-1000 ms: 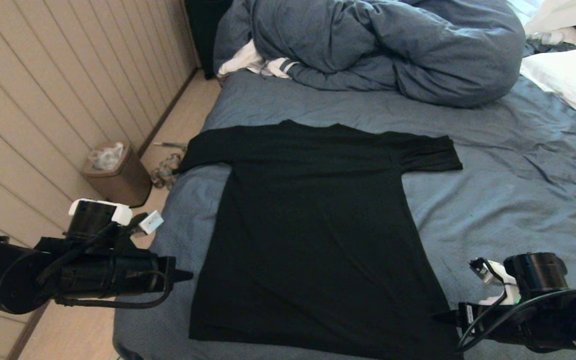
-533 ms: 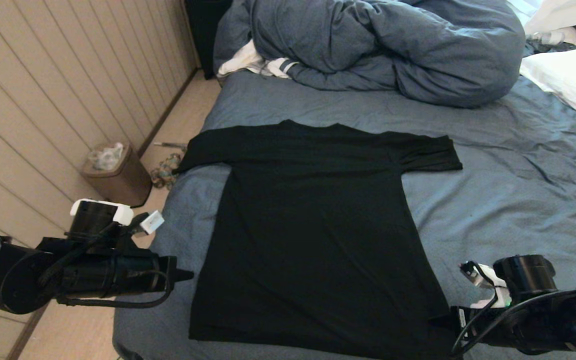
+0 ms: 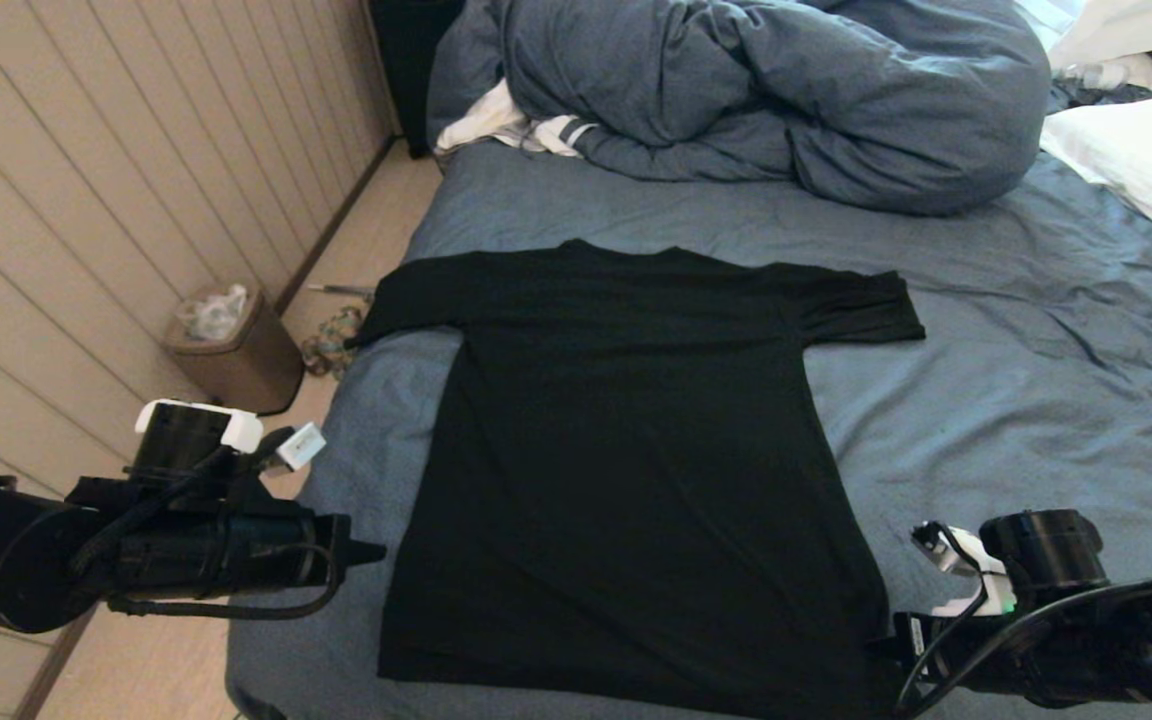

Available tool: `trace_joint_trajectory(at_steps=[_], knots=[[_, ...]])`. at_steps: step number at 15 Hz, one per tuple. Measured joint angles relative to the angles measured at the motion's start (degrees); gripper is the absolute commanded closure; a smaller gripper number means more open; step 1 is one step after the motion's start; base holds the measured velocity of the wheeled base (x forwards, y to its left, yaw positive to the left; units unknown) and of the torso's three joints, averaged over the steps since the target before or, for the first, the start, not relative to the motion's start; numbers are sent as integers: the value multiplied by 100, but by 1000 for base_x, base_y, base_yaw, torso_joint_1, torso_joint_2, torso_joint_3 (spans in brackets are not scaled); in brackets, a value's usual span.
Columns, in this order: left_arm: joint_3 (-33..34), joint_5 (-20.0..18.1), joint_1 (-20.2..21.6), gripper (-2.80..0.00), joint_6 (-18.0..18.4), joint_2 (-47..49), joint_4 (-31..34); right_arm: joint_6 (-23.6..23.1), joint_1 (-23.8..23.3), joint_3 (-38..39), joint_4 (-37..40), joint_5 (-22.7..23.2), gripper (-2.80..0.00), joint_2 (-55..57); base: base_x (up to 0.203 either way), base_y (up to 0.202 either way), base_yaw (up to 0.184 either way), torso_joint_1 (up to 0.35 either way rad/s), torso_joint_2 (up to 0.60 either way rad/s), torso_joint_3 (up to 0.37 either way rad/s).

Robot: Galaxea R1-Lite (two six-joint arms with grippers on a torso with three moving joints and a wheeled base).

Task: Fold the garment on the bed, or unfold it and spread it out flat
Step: Fold the black T-shirt

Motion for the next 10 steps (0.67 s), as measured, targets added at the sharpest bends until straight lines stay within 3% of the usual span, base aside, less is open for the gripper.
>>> trace_joint_trajectory(at_steps=[6, 7, 10], knots=[[263, -154, 0, 0, -5, -122, -187, -20, -225, 232, -373, 45, 0, 28, 0, 0, 0, 0, 0, 0], [346, -151, -1, -280, -1, -150, -213, -18, -270, 241, -422, 45, 0, 35, 0, 0, 0, 0, 0, 0], [513, -169, -2, -280, 26, -179, -276, -24, -386, 213, -465, 46, 0, 105, 0, 0, 0, 0, 0, 0]])
